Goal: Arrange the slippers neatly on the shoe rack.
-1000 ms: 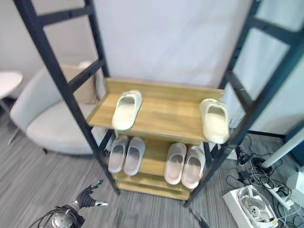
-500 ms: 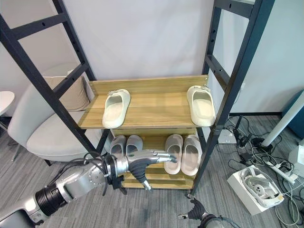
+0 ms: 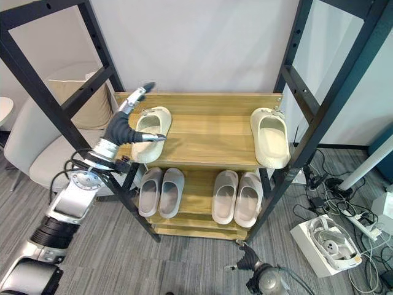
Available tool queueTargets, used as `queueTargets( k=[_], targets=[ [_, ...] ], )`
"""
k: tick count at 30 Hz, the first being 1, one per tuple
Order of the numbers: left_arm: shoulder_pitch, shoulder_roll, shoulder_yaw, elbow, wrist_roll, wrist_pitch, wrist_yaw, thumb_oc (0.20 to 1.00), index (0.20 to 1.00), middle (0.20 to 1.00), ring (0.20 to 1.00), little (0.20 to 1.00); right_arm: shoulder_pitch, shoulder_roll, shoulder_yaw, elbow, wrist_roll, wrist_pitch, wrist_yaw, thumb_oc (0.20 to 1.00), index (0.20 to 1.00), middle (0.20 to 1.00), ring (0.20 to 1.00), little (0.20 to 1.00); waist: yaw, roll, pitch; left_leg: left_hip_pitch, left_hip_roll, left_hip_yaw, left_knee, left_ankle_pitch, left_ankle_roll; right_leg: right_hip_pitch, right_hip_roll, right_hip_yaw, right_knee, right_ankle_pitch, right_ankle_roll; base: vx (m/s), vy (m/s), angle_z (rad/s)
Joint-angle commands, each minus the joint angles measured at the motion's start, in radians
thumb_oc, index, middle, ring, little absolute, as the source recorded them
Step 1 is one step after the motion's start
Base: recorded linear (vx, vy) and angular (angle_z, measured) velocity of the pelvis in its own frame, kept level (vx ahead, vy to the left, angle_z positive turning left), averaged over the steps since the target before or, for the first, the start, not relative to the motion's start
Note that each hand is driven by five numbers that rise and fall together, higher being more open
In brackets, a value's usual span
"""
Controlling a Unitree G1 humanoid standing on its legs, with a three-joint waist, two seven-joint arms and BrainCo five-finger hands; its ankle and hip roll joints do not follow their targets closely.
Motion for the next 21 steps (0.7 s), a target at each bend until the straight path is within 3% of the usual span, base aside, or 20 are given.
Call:
queueTargets(
  k=[1, 3, 7, 13, 21],
  targets=[
    [-0.112, 0.083, -0.009, 0.041, 0.223, 0.038, 0.141, 1.000, 1.000, 1.000, 1.000, 1.000, -0.003, 0.025, 0.047, -0.018, 0.006, -0.054, -0.009, 1.000, 1.000, 1.000, 1.000, 1.000, 0.019, -0.071, -0.033, 0.024, -0.033, 0.004, -0.005, -0.080, -0.017, 0.138, -0.078, 0.009, -0.298, 0.235, 0.121, 0.07, 0.029, -0.03],
    [-0.146, 0.155, -0.029, 0.112, 0.341, 0.084, 0.191, 1.000, 1.000, 1.000, 1.000, 1.000, 0.010, 0.017, 0.050, -0.025, 0.020, -0.063, -0.006, 1.000, 1.000, 1.000, 1.000, 1.000, 0.016, -0.072, -0.036, 0.029, -0.033, 0.010, -0.005, -0.085, -0.016, 0.138, -0.077, 0.013, -0.299, 0.233, 0.123, 0.07, 0.028, -0.05],
    [-0.215, 0.213, -0.099, 0.237, 0.456, 0.156, 0.233, 1.000, 1.000, 1.000, 1.000, 1.000, 0.026, 0.005, 0.055, -0.038, 0.038, -0.074, -0.007, 1.000, 1.000, 1.000, 1.000, 1.000, 0.010, -0.074, -0.033, 0.026, -0.033, 0.014, -0.005, -0.087, -0.015, 0.134, -0.076, 0.017, -0.297, 0.235, 0.127, 0.03, 0.015, -0.11],
    [-0.348, 0.210, -0.222, 0.405, 0.525, 0.240, 0.261, 1.000, 1.000, 1.000, 1.000, 1.000, 0.033, -0.011, 0.063, -0.062, 0.066, -0.084, -0.025, 1.000, 1.000, 1.000, 1.000, 1.000, -0.003, -0.081, -0.012, 0.009, -0.032, 0.017, -0.005, -0.084, -0.011, 0.109, -0.073, 0.025, -0.293, 0.240, 0.130, -0.01, 0.006, -0.06],
    [-0.424, 0.164, -0.289, 0.527, 0.520, 0.287, 0.267, 1.000, 1.000, 1.000, 1.000, 1.000, 0.042, -0.020, 0.062, -0.098, 0.083, -0.086, -0.041, 1.000, 1.000, 1.000, 1.000, 1.000, -0.016, -0.086, 0.015, 0.001, -0.032, 0.035, -0.005, -0.086, -0.006, 0.083, -0.068, 0.049, -0.284, 0.242, 0.131, -0.01, 0.010, -0.12]
  ],
)
